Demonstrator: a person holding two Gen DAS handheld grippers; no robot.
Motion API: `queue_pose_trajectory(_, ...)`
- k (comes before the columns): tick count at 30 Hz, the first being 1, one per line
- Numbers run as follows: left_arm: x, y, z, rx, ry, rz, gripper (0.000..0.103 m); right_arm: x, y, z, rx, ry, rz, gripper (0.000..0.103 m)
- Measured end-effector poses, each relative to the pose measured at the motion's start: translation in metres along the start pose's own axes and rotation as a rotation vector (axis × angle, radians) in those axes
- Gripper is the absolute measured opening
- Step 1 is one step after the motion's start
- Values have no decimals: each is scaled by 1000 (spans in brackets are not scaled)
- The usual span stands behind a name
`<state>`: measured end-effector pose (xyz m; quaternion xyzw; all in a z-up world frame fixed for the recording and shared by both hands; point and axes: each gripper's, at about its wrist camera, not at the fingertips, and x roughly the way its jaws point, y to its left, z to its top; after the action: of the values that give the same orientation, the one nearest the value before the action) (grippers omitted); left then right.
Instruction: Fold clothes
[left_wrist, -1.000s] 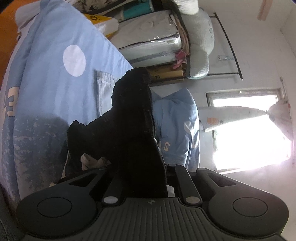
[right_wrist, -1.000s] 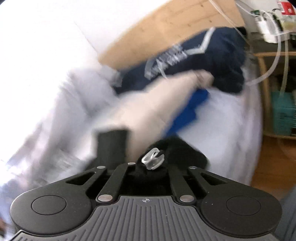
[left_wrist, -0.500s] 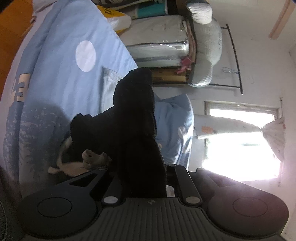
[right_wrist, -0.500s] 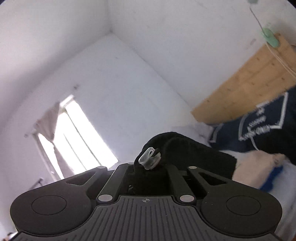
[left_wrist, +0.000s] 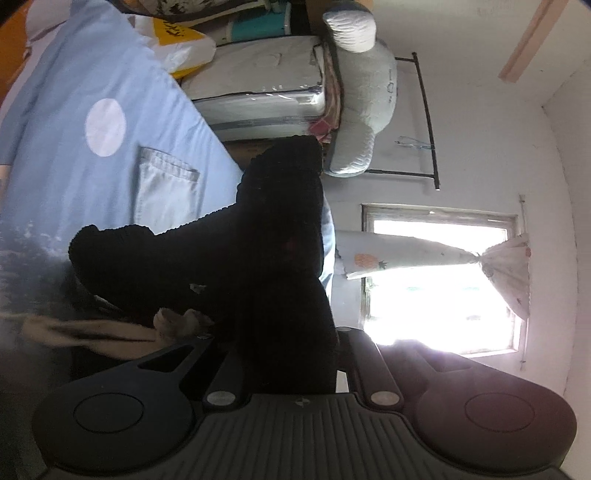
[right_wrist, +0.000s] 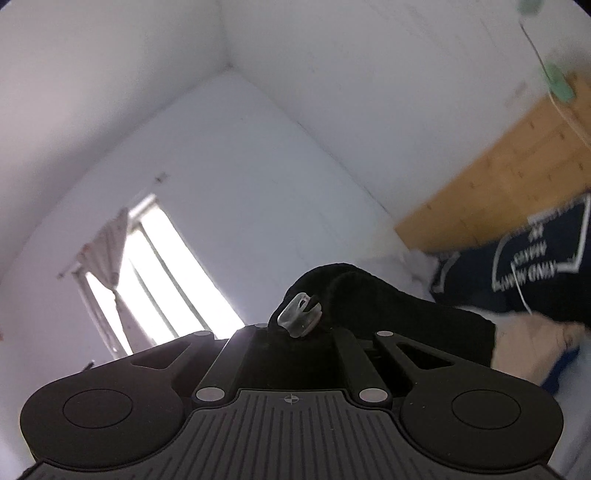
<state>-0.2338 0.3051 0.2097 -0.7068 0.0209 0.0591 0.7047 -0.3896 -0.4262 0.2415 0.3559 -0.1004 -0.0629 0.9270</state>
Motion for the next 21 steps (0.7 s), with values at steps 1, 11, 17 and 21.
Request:
queue_pose_trajectory(1,4,-4,-1,4,-3,-2,12,6,-3,-2,11,13,-7,3)
queue_pose_trajectory(11,116,-54,-34,91,-34,56,12,152,-29,-12,58,75,-40,3)
queue_pose_trajectory(17,261,-122,-95,145,22,99,12,307,-35,8,113,35,-48,3)
queue_pose_trajectory(21,343,-209,-152,227,130,-32,12,356,-6,78,68,-120,-3,3)
